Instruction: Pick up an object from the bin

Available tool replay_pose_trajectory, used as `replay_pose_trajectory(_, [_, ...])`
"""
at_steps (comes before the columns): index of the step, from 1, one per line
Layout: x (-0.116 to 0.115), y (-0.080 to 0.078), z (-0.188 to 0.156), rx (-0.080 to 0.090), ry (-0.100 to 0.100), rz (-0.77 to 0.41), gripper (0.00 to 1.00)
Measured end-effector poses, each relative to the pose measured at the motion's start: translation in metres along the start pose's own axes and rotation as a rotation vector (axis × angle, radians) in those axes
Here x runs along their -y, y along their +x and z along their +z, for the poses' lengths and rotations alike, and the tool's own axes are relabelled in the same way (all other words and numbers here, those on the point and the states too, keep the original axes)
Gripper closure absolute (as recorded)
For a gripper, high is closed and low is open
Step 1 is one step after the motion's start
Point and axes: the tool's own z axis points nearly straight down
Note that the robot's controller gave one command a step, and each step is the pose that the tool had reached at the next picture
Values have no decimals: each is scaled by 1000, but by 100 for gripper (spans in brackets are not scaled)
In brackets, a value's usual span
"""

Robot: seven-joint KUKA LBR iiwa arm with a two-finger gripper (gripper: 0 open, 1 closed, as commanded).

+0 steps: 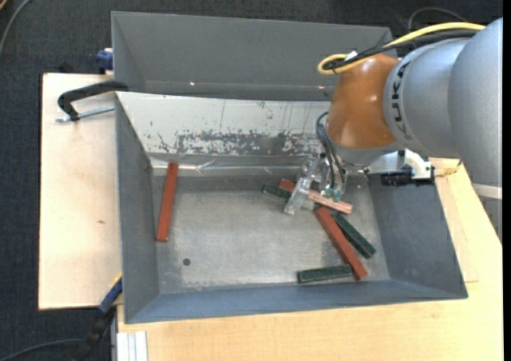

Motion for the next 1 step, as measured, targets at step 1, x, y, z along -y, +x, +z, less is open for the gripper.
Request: replay_pose_trajectory(1, [-11, 26, -156, 12, -3, -156, 100])
